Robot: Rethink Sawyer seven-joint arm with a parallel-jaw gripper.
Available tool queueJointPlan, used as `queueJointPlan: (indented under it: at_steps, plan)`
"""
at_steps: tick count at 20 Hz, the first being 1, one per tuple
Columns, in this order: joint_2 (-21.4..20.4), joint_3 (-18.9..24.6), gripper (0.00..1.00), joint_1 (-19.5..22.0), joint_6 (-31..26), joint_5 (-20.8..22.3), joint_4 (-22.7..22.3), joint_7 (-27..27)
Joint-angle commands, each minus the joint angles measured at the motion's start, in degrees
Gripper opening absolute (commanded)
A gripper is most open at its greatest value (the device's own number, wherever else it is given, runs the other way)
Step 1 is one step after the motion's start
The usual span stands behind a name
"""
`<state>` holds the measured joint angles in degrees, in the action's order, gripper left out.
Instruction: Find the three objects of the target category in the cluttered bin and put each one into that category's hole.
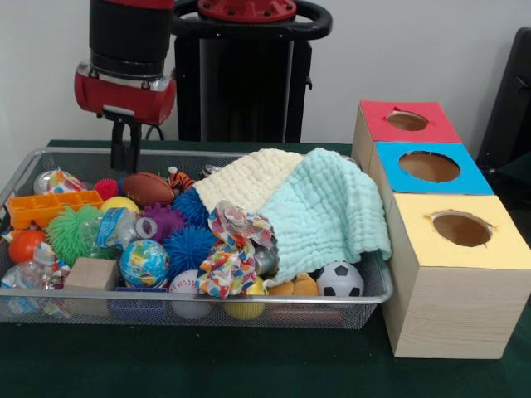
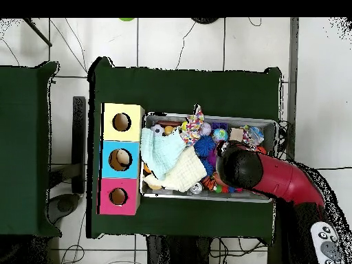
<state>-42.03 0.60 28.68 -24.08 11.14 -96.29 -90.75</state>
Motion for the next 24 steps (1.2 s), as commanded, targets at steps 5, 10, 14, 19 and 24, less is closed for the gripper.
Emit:
queueJointPlan:
  at_steps: [5,10,14,19,24]
  plan:
    - [0.4,4.8,0.00,1.3,-3.1,-2.2,-4.8,-4.8]
    - [1.7,7.1,0.00,3.3,0.1,-1.0,-5.4,-2.4]
    - [1.4,9.9,1.00,5.3,2.2,2.6,-5.8,2.4]
    - [1.8,15.7,1.00,9.2,2.6,6.5,-5.1,8.6]
    - [3.6,21.9,1.00,14.2,4.7,9.3,-5.8,9.3]
